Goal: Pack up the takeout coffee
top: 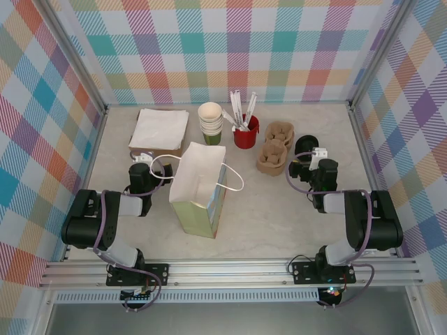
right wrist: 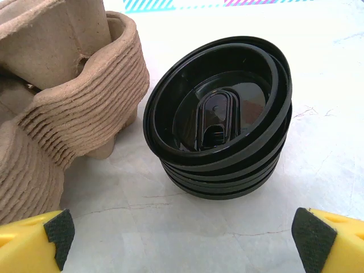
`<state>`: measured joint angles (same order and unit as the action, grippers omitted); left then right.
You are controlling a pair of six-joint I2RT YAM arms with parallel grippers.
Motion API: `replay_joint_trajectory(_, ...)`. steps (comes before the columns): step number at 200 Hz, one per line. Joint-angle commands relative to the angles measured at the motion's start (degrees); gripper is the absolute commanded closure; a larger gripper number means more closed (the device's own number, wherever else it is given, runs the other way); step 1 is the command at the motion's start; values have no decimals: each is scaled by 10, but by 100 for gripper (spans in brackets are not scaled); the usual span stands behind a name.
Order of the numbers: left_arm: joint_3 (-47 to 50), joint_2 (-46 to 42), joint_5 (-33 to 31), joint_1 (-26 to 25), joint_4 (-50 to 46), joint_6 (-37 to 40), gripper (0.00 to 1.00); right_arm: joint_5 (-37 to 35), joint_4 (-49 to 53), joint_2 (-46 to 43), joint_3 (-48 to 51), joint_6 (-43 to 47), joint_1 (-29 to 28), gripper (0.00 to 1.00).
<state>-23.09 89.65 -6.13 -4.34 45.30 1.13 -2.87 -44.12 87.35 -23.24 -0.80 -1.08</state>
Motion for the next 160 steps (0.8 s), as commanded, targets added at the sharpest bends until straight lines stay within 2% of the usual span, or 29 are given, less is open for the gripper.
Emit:
replay_joint_trajectory(1, -11, 1, 10, 3, 9, 7, 0, 11, -20, 1, -5, -3, 3, 0)
replay_joint_trajectory(97, -12, -6, -2, 4, 4, 1, 0, 18, -20, 0, -5, -4, 6, 0)
replay_joint_trajectory(119, -41, -69, -70, 5, -102, -27, 0, -15, 9, -19, -12, -20, 6, 0)
replay_joint_trajectory(132, -68, -118, -83, 5, -188, -39, 0, -31, 50, -52, -20, -24, 6, 0)
replay_joint_trajectory(160, -161, -181, -119, 11, -402, -98, 0, -29, 220, -128, -62, -31, 6, 0)
